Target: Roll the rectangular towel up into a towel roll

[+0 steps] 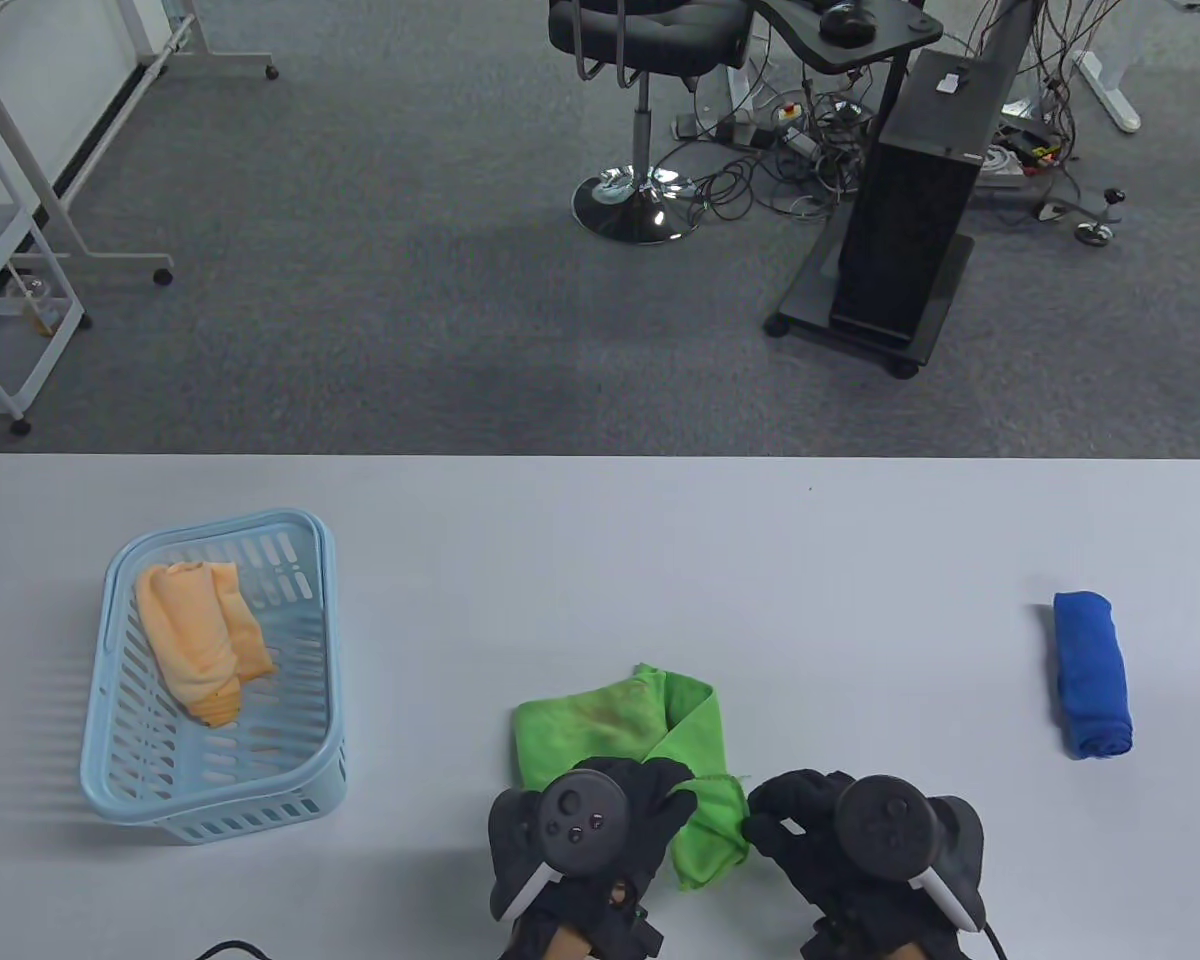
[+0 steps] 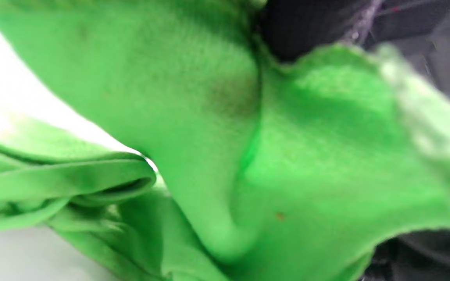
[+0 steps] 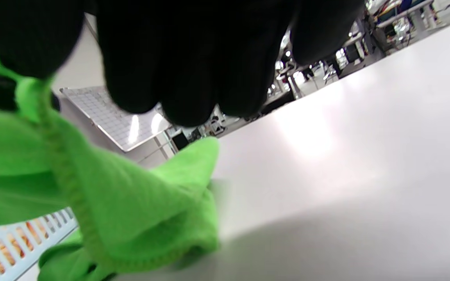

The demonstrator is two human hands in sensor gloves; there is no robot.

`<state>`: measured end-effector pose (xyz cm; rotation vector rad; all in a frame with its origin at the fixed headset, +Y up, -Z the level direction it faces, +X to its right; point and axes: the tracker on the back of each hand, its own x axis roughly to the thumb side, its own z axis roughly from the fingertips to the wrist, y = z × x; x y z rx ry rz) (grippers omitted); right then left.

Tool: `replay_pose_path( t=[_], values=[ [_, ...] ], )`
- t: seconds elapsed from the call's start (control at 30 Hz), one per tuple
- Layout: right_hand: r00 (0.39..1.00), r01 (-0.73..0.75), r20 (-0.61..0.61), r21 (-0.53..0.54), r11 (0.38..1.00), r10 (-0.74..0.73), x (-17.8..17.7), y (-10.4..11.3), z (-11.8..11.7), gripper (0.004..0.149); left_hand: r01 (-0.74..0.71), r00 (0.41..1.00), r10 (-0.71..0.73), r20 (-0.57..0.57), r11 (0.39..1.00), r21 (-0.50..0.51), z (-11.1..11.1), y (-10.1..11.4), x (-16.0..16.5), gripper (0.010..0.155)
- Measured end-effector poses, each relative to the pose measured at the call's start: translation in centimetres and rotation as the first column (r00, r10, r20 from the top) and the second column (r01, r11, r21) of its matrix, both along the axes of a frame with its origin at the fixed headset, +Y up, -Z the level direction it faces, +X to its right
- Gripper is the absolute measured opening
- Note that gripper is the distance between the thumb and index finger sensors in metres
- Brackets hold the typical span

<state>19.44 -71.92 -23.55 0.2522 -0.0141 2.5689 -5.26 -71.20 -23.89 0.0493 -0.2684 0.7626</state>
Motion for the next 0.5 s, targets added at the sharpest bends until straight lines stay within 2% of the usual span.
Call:
replay_pose_path(
  t=[0.13, 0.23, 0.3, 0.37, 0.4, 0.43, 0.5],
  values=[
    [0.987, -0.032, -0.163, -0.176, 0.984, 0.003, -1.0, -1.0, 0.1, 0.094, -0.099, 0.995, 0.099, -0.005, 0.995, -0.03, 0.1, 0.0, 0.2, 0.041],
    [0.973, -0.092, -0.229, -0.225, 0.97, 0.039, -1.6, -1.6, 0.2, 0.1, -0.155, 0.988, 0.155, 0.0, 0.987, -0.04, 0.1, 0.2, 0.4, 0.042],
    [0.973, -0.136, -0.212, -0.203, 0.97, 0.092, -1.7, -1.8, 0.2, 0.101, -0.247, 0.968, 0.25, 0.025, 0.966, -0.077, 0.1, 0.1, 0.4, 0.042],
    [0.988, -0.108, -0.124, -0.136, 0.985, 0.091, -1.5, -1.5, 0.1, 0.085, -0.38, 0.915, 0.394, 0.087, 0.914, -0.139, -0.1, -0.2, 0.5, 0.042],
    [0.994, -0.071, -0.088, -0.113, 0.991, 0.062, -1.2, -1.3, 0.0, 0.07, -0.431, 0.887, 0.45, 0.101, 0.886, -0.171, -0.2, -0.4, 0.5, 0.042],
    [0.999, -0.007, -0.049, -0.09, 0.996, 0.002, -0.7, -1.1, -0.1, 0.059, -0.499, 0.842, 0.529, 0.105, 0.838, -0.22, -0.3, -0.6, 0.5, 0.043],
    [0.994, 0.106, 0.028, -0.038, 0.994, -0.105, 0.3, -0.5, -0.3, 0.048, -0.558, 0.802, 0.593, 0.075, 0.788, -0.261, -0.4, -1.0, 0.2, 0.044]
  ],
)
